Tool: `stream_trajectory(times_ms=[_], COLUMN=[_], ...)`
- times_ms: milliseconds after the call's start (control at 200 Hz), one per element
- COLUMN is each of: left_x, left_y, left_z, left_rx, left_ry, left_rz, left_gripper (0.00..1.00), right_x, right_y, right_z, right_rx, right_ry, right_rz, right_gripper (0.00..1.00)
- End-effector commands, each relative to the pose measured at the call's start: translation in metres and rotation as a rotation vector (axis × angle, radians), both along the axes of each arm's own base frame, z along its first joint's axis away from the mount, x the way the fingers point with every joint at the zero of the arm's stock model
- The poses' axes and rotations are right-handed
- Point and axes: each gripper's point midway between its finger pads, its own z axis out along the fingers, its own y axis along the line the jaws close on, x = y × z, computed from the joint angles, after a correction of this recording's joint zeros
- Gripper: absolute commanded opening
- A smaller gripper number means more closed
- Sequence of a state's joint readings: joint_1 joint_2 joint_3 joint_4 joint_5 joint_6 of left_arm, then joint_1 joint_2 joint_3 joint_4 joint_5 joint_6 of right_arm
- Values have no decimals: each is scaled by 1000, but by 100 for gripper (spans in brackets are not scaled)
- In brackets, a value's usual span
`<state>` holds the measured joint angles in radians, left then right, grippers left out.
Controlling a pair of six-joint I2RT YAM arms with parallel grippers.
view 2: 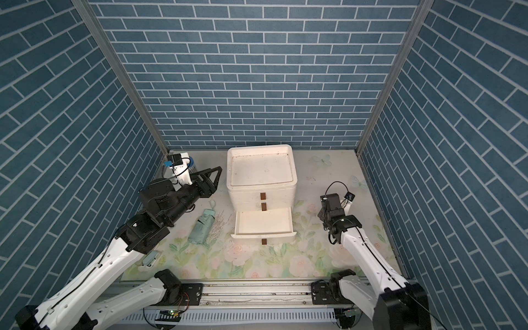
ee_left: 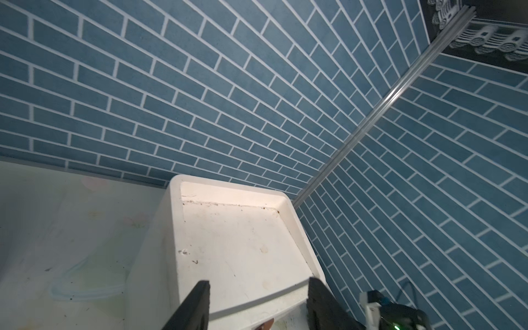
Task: Place the umbrella in the drawer by color
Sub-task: Open the drawer in the storage box, then pick up the umbrella from the center of the board.
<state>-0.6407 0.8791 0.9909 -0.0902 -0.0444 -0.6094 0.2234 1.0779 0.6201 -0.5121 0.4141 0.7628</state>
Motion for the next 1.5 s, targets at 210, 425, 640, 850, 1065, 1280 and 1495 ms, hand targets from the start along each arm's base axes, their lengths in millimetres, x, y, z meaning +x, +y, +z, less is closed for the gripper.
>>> stream_trajectory(times_ms=[210,425,640,850,1065,1280,1495], left_x=[-15,-19,-17,-22,-38,-66,-82], left_y=[-2,-18,-15,-23,-45,-68,-89], left_z=[-30,-44,-45,-43,-32,-14,-20], left_rx=[-23,-6,19,28,-7,-91,-95], left_ry=[35,76,66,47,-4,-81,-89], left_rz=[-62,-151,-133,-188,-349,-559,-688], left_gripper=[45,45,46,52,66,78,83], right_x=[-8,-7,0,21,22,-26,-76], right_y=[-24,-12,0,46,139,211,251], right_z=[-61,-77,-55,11,166,280,331], right_rx=[30,90,92,135,358,755,1121], right_ry=[192,222,163,-54,-576,-965,-1157], right_rz=[17,62,117,274,584,942,1157], right_gripper=[84,53,16,0,0,0,0])
